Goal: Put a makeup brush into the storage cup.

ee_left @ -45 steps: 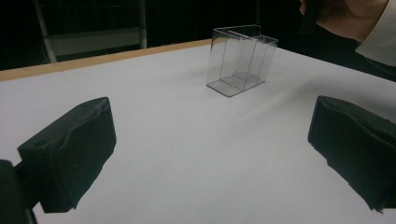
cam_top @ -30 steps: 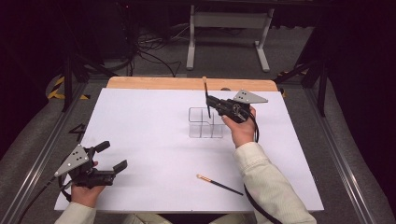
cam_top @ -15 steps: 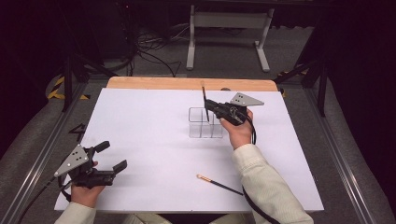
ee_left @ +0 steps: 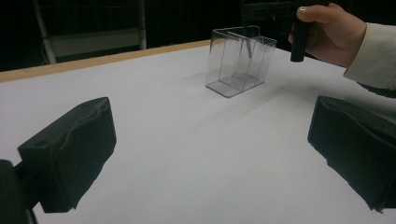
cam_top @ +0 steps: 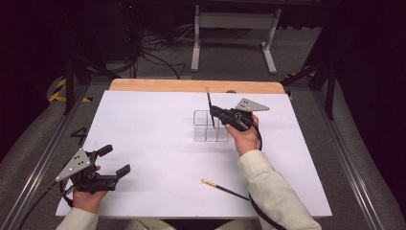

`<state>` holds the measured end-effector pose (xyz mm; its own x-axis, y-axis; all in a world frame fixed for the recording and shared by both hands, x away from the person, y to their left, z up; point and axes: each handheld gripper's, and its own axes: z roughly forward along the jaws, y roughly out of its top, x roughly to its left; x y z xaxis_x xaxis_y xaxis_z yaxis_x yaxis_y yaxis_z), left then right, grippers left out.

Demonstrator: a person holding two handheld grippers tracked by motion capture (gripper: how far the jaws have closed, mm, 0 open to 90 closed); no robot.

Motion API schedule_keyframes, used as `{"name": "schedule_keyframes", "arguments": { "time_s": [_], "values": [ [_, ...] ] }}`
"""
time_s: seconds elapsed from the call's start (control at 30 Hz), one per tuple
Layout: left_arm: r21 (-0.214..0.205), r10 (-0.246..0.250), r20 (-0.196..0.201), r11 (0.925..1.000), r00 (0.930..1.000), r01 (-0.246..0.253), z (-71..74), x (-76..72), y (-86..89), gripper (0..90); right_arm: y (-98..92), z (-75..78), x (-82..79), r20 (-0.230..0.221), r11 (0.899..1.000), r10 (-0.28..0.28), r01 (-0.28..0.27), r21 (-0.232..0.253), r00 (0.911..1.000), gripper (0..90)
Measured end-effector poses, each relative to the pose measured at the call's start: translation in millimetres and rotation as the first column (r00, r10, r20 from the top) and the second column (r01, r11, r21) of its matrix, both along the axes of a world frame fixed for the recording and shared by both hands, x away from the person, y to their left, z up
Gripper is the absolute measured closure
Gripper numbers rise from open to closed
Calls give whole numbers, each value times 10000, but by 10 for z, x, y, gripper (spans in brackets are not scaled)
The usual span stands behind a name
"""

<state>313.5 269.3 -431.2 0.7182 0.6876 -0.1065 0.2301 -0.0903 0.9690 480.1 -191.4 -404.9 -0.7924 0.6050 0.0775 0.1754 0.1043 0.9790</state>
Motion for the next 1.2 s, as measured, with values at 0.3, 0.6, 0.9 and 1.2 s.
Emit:
{"name": "schedule_keyframes", "arguments": {
  "time_s": [0.3,0.6,0.9,1.2],
  "values": [
    [3,-66,-21,10000,10000,66,4,5,-3,20,-12,-45,-8,-148,9999,-44,43,-112,9999,835],
    [-97,-201,-28,9998,9998,200,6,31,-28,21,-27,13,-53,-473,9925,-137,193,1203,9988,398],
    [-106,-411,6,9991,9992,411,22,112,-106,20,-148,328,-317,-410,9991,-345,354,217,9986,226],
    [-19,-582,21,9983,9983,582,29,162,-159,21,-324,564,-574,-148,9979,-437,429,-492,9989,178]
  ]
}}
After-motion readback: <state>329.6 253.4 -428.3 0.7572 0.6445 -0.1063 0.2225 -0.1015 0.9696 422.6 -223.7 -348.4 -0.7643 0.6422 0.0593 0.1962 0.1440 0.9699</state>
